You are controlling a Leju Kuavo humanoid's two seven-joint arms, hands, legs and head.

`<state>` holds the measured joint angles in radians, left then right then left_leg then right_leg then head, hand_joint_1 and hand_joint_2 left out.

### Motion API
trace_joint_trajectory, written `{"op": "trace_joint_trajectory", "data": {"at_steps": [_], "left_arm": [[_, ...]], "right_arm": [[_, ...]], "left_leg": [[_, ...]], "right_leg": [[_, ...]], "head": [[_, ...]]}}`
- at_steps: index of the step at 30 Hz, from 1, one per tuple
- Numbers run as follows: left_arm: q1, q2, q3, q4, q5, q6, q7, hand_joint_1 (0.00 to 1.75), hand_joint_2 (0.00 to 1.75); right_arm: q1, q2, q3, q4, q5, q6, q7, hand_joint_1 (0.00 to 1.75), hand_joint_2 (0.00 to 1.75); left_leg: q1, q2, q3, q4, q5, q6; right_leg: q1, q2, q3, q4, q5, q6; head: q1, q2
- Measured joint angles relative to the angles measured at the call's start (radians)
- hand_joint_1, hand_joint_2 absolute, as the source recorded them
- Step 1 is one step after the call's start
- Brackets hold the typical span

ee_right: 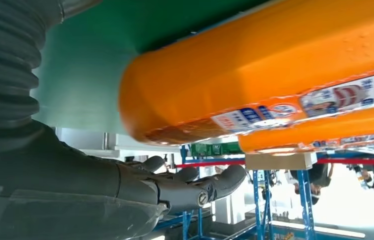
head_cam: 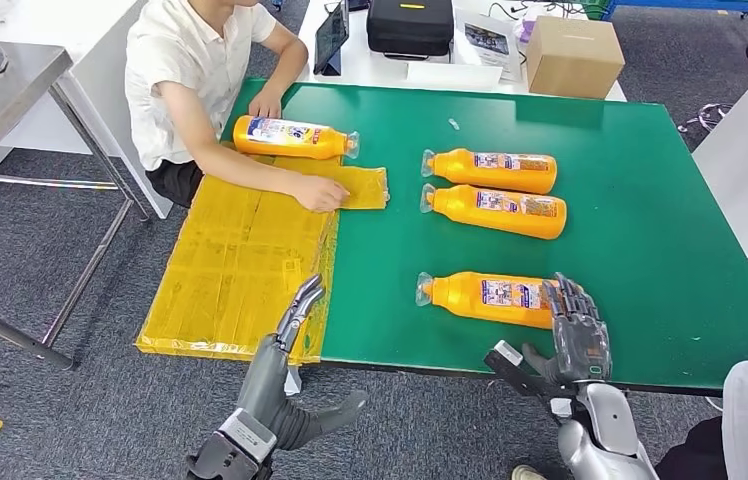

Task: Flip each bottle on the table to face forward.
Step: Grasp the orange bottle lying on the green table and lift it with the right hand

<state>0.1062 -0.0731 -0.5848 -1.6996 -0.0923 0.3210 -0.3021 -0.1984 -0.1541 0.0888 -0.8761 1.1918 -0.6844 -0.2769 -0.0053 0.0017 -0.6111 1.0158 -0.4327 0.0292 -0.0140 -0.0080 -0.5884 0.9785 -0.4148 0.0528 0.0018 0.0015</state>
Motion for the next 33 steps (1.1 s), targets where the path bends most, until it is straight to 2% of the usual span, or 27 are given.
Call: {"op": "trace_joint_trajectory", "data": {"at_steps": [6, 12, 18, 23, 25, 29, 33], "left_arm": [[-0.026, -0.003, -0.006, 0.023, 0.014, -0.029, 0.001, 0.00, 1.75], [-0.039, -0.007, -0.013, 0.043, 0.043, -0.051, 0.012, 0.00, 1.75], [-0.042, -0.010, -0.015, 0.053, 0.062, -0.063, 0.020, 0.00, 1.75], [-0.041, -0.015, -0.015, 0.054, 0.057, -0.062, 0.024, 0.00, 1.75], [-0.040, -0.018, -0.015, 0.054, 0.055, -0.062, 0.026, 0.00, 1.75], [-0.039, -0.020, -0.015, 0.054, 0.051, -0.061, 0.033, 0.00, 1.75], [-0.040, -0.024, -0.015, 0.054, 0.042, -0.061, 0.043, 0.00, 1.75]], "right_arm": [[-0.098, 0.000, 0.034, 0.117, 0.014, -0.002, 0.007, 0.00, 1.75], [-0.155, 0.000, 0.089, 0.184, 0.113, -0.001, 0.082, 0.00, 1.75], [-0.222, -0.004, 0.116, 0.242, 0.110, 0.124, 0.155, 0.00, 1.75], [-0.273, -0.010, 0.123, 0.288, 0.095, 0.271, 0.212, 0.00, 1.75], [-0.282, -0.011, 0.124, 0.297, 0.092, 0.292, 0.221, 0.00, 1.75], [-0.297, -0.011, 0.131, 0.315, 0.084, 0.346, 0.243, 0.77, 1.75], [-0.303, -0.011, 0.134, 0.319, 0.069, 0.414, 0.255, 0.77, 1.75]], "left_leg": [[0.000, 0.000, 0.002, 0.000, 0.000, 0.000], [0.000, 0.000, 0.003, 0.000, 0.000, 0.000], [0.000, 0.001, 0.007, 0.000, 0.000, 0.000], [0.000, 0.001, 0.016, 0.000, -0.002, 0.000], [0.000, 0.000, 0.020, 0.000, -0.003, 0.001], [0.000, 0.000, 0.024, 0.000, -0.003, 0.001], [0.000, 0.000, 0.027, 0.000, -0.003, 0.001]], "right_leg": [[0.000, 0.000, 0.002, 0.000, 0.000, 0.000], [0.000, 0.000, 0.003, 0.000, 0.000, 0.000], [0.000, 0.001, 0.005, 0.000, 0.000, 0.000], [0.000, 0.002, 0.006, -0.002, -0.002, -0.001], [0.000, 0.001, 0.008, -0.002, -0.004, -0.002], [0.000, 0.002, 0.012, -0.003, -0.004, -0.002], [0.000, 0.002, 0.015, -0.003, -0.004, -0.002]], "head": [[0.000, 0.000], [0.000, 0.000], [0.000, 0.000], [0.000, 0.000], [0.000, 0.000], [0.000, 0.000], [0.000, 0.000]]}}
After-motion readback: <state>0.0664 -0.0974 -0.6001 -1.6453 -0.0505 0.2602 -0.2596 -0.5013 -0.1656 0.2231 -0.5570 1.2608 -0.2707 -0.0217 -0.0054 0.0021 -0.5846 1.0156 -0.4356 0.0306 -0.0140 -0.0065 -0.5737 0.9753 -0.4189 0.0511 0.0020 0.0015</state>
